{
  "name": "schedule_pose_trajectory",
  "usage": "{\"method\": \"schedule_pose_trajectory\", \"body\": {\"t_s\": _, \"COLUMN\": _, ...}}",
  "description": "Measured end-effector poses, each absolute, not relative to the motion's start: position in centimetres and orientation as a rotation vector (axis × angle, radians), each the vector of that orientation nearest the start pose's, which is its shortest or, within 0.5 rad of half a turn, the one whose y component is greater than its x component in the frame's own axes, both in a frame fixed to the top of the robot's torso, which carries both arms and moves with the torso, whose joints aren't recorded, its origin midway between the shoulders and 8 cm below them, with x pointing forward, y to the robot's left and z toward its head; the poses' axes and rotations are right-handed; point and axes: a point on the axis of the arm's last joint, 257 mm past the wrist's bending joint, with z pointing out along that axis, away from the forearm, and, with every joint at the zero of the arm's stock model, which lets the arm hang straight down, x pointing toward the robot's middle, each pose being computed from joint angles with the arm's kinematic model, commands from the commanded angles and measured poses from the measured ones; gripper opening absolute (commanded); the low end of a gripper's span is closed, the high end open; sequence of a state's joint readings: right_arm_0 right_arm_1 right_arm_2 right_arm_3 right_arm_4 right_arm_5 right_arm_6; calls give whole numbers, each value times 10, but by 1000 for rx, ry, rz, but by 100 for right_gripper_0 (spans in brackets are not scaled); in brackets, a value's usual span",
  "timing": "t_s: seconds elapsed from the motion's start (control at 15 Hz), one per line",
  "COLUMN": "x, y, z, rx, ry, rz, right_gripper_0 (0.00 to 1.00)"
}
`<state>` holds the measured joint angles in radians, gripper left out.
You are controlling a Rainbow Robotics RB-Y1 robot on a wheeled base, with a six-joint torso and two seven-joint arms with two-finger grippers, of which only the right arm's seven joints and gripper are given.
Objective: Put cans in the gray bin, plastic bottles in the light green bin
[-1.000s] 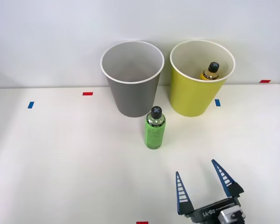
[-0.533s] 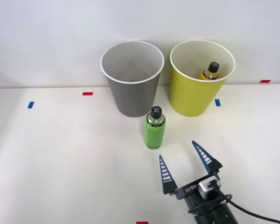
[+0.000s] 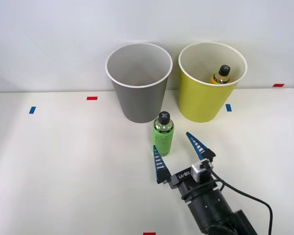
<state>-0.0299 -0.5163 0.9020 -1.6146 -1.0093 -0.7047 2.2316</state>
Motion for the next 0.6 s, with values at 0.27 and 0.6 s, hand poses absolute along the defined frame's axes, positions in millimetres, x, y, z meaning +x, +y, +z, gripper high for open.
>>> {"method": "schedule_pose_trajectory", "body": {"t_s": 0.27, "x": 432, "y": -52, "z": -221, "rx": -316, "ry": 1336, "rz": 351, "right_gripper_0": 100}}
{"method": "schedule_pose_trajectory", "body": {"t_s": 0.6, "x": 446, "y": -47, "z": -220, "rx": -312, "ry": 1371, "rz": 357, "right_gripper_0": 100}}
